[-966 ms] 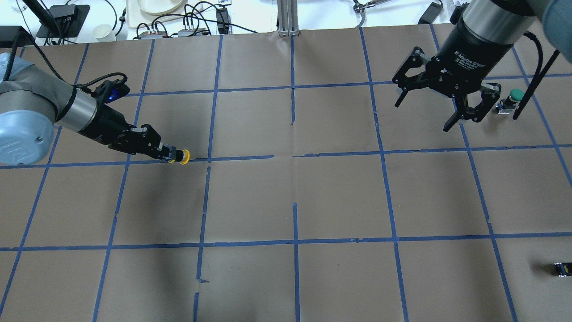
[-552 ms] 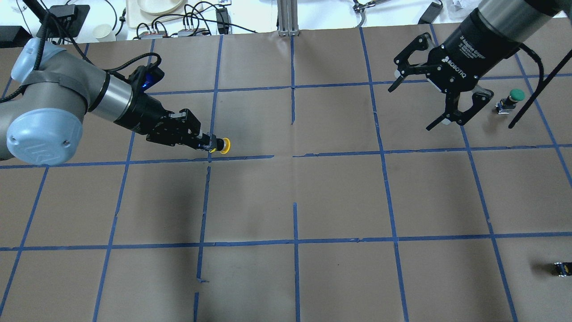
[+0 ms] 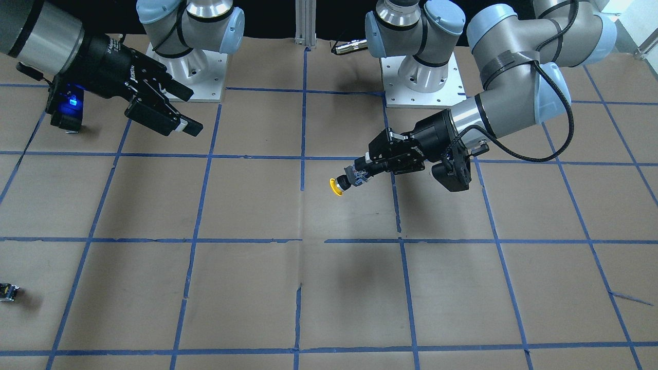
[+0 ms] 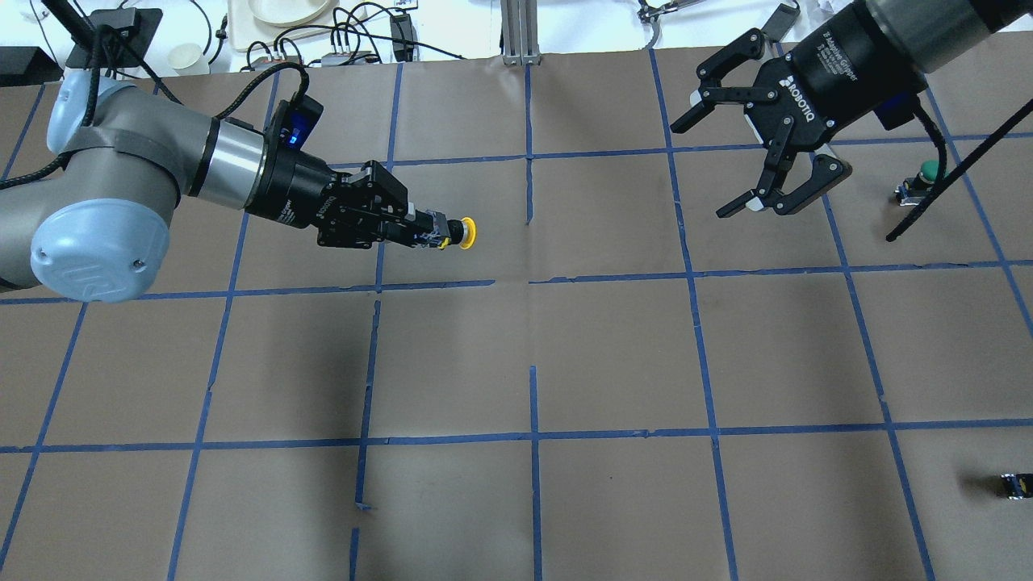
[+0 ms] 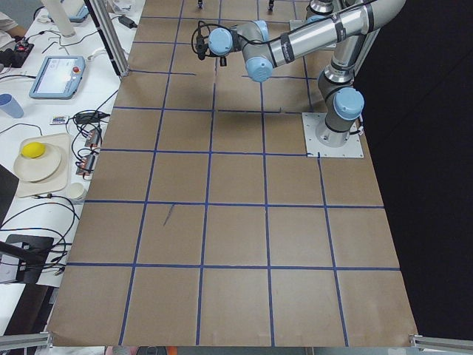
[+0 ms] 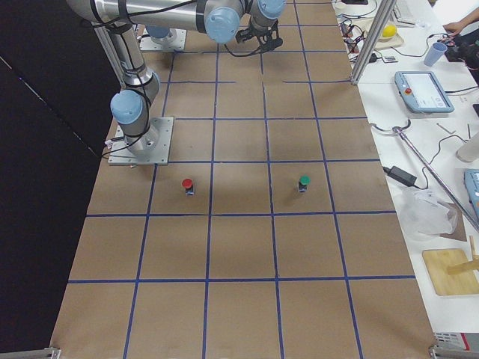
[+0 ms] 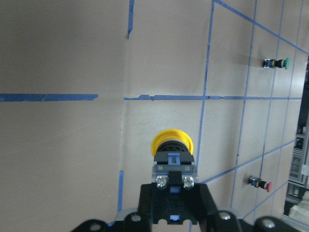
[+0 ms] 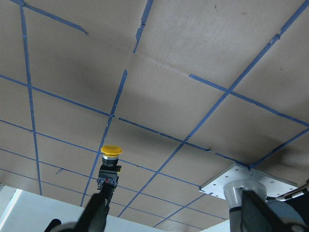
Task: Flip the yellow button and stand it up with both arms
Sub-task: 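Lift the yellow button with the left gripper and carry it toward the right gripper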
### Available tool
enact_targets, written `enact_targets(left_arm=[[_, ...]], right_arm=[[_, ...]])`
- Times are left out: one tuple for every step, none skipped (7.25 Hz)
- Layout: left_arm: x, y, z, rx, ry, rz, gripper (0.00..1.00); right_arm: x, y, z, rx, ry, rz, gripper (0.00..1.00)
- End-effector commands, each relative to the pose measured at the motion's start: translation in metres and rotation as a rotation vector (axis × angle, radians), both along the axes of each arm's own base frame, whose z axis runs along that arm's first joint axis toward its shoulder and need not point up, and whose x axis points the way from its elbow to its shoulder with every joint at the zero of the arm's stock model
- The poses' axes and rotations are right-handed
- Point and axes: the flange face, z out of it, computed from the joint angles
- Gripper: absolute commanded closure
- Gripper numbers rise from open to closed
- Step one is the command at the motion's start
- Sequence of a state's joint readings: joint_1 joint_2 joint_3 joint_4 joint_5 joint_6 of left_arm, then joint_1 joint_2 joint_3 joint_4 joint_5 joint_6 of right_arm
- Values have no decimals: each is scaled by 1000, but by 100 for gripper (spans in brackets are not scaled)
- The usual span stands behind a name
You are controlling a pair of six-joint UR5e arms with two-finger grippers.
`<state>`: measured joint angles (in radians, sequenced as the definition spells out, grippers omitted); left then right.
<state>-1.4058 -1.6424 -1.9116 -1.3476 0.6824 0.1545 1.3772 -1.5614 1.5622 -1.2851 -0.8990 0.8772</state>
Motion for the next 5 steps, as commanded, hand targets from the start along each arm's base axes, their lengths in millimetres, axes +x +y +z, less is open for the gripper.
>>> enact_targets(left_arm=[[-12,10,0,2,202,40,98],[-20,22,2,-5,312,59,98],[-27,35,19,-41,425,78,98],[-32,48,39,-79,556,105,98],[-36,56,61,-113,675,122,98]], right_arm=[[3,-3,0,57,-33,-77,0],[7,-2,-2,68,-61,-89,0],[9,-4,-4,100,-91,-125,0],[11,-12,-9,127,-147,-157,0],[14,-15,-8,130,-189,-173,0]])
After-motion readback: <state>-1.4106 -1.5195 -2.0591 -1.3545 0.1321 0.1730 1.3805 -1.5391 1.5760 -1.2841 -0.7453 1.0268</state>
